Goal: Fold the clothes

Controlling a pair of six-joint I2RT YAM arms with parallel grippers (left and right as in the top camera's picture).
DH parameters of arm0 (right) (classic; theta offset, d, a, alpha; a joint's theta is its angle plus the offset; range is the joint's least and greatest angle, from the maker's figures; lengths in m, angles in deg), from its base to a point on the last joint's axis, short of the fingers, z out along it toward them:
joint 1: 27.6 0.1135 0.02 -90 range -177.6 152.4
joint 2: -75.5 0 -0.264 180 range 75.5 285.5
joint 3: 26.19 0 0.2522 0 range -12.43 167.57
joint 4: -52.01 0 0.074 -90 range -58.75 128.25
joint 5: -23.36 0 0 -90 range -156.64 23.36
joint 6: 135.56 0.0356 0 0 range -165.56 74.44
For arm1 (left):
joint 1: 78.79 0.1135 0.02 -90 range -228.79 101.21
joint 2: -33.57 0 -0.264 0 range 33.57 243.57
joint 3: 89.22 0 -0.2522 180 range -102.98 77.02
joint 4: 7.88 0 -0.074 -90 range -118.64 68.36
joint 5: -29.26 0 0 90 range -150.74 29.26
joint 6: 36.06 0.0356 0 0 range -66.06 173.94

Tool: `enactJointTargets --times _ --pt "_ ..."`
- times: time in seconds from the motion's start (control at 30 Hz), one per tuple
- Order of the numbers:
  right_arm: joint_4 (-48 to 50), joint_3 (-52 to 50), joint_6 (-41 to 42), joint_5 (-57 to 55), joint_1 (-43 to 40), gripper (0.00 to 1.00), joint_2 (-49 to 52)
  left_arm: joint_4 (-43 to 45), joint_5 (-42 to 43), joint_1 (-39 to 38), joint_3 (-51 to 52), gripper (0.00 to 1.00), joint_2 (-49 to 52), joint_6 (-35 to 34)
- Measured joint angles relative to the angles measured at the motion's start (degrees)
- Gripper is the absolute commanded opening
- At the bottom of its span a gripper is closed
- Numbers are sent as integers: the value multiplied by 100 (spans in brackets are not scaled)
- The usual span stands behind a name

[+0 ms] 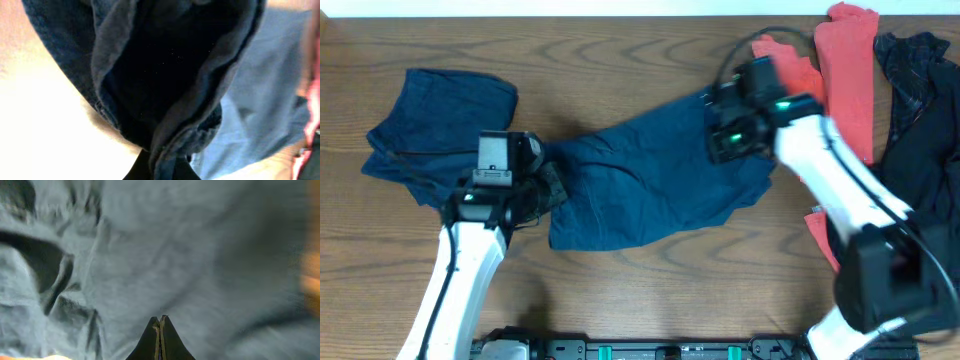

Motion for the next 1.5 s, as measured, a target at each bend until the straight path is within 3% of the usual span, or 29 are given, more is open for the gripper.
enactJointTargets --times 0.4,0.63,0.8,0.93,1.13,1.3,1.5 --pt "1604 0 481 1027 1827 1 1744 -48 2 31 -260 6 -205 -24" --pt "2487 57 826 1115 2398 2 1897 -39 -24 55 -664 6 -205 -94" --pt "2131 107 885 688 2277 5 1714 -79 -245 83 -708 6 -205 -107" --pt "1731 109 916 -28 1816 13 997 -87 -535 90 -710 6 -205 -111" --pt "1060 269 691 -866 778 4 205 -39 -758 92 -710 6 -205 -133" --pt "533 229 584 -1075 302 4 481 85 -793 92 -710 6 -138 -264" --pt "275 181 420 -986 361 1 1163 422 -791 92 -710 6 2 -468"
